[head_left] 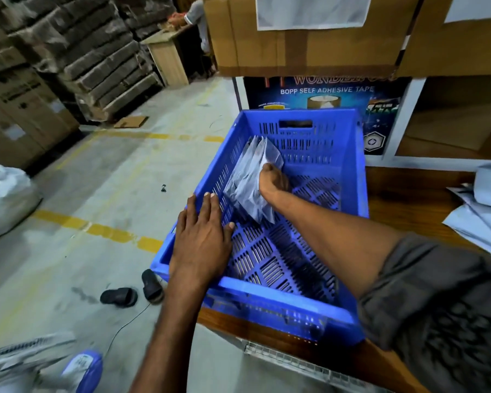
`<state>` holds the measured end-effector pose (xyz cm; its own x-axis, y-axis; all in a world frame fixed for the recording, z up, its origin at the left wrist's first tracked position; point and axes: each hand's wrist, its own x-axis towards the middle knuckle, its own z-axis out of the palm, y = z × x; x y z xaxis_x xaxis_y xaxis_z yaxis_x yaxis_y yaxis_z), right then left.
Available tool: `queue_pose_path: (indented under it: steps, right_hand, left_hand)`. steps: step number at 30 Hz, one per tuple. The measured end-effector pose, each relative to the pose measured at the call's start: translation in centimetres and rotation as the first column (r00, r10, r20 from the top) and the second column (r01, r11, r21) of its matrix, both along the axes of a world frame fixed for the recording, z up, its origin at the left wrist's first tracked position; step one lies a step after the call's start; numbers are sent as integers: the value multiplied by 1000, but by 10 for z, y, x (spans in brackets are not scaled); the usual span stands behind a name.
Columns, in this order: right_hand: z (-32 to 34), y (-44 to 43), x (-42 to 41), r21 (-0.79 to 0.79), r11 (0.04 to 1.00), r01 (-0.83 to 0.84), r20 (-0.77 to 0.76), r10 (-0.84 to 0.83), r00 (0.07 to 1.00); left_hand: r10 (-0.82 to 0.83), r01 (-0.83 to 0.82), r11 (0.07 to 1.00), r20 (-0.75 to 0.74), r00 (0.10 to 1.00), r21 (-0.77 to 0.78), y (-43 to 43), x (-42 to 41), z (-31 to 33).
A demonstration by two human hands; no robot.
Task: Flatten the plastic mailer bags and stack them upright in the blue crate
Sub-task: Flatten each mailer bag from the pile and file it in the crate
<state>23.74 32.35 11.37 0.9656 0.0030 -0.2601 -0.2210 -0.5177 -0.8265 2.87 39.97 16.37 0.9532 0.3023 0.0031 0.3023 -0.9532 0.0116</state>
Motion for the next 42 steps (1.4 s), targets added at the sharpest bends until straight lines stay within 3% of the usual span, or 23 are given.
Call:
queue_pose_path:
  steps: [5, 10, 15, 22, 24, 27, 30, 36, 42]
  right_hand:
    - [-15, -2, 13, 36, 997, -71, 59, 69, 996]
    - [-33, -1, 17, -136, 934, -331, -14, 332, 943]
    - [-46, 0, 20, -162, 893, -420, -39, 419, 907]
    - [3, -20, 21, -251, 945, -211, 75, 237, 969]
    - [34, -38, 14, -358, 913, -197, 141, 261, 955]
    - [74, -76, -8, -563, 772, -295, 216, 482, 849]
    - [92, -119, -41, -664, 715, -218, 389, 580, 716]
    - [65, -216, -97, -527, 848, -58, 679, 461, 572]
    - [23, -325, -130, -439, 898, -25, 709, 363, 604]
  left_hand:
    - [3, -3, 1000, 12, 1000, 11, -5, -1, 1]
    - [1, -2, 1000, 8, 1000, 16, -9, -3, 1]
    - [7, -7, 1000, 24, 1000, 4, -11, -4, 2]
    - [5, 5, 997, 136, 991, -74, -7, -4, 1]
    - [0, 23, 994, 206, 979, -108, -8, -6, 2]
    - [-36, 78, 992, 368, 929, -100, -14, -12, 5]
    - [71, 42, 966, 413, 908, -256, -42, -19, 17]
    - [28, 150, 938, 500, 865, -312, -132, -22, 29]
    - [-2, 241, 921, 615, 789, -306, -225, -21, 24]
